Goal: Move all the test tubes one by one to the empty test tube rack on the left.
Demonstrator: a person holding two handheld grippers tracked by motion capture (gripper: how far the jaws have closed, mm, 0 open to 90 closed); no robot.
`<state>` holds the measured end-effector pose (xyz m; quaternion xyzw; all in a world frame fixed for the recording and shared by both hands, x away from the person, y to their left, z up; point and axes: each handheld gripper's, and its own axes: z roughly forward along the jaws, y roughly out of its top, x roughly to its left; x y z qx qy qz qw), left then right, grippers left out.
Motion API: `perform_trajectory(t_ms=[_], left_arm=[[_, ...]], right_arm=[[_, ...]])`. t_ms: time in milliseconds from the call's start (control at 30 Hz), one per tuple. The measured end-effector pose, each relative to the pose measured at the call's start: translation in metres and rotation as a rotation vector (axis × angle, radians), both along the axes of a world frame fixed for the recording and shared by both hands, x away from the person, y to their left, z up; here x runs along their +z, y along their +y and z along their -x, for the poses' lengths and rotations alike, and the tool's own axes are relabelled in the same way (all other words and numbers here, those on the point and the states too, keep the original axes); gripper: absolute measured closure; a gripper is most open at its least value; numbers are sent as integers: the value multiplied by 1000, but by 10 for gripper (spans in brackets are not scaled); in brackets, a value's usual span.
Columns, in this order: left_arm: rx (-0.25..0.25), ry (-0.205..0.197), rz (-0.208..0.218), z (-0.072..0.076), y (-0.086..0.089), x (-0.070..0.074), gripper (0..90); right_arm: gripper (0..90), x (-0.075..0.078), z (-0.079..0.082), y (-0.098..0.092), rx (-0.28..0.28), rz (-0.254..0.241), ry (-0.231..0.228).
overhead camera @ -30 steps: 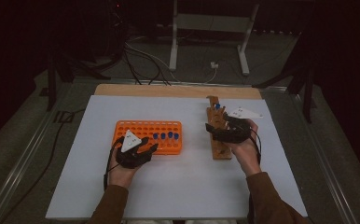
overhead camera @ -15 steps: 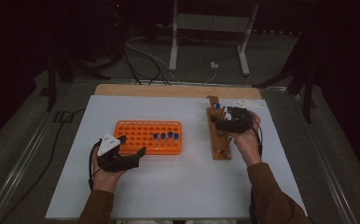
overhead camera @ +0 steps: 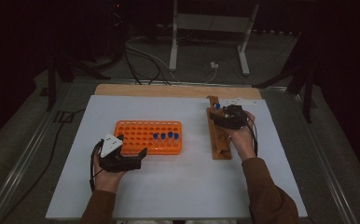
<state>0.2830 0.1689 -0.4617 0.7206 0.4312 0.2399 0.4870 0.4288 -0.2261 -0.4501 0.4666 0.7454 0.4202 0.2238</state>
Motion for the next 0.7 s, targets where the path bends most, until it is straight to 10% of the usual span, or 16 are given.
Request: perform_trajectory(t_ms=[367, 700], left_arm=[[-4, 4, 2, 0, -1, 0, 6], [-4, 6, 3, 0, -2, 0, 6]], right_arm=[[689, -8, -10, 1, -21, 21, -8], [710, -9, -15, 2, -43, 42, -24]])
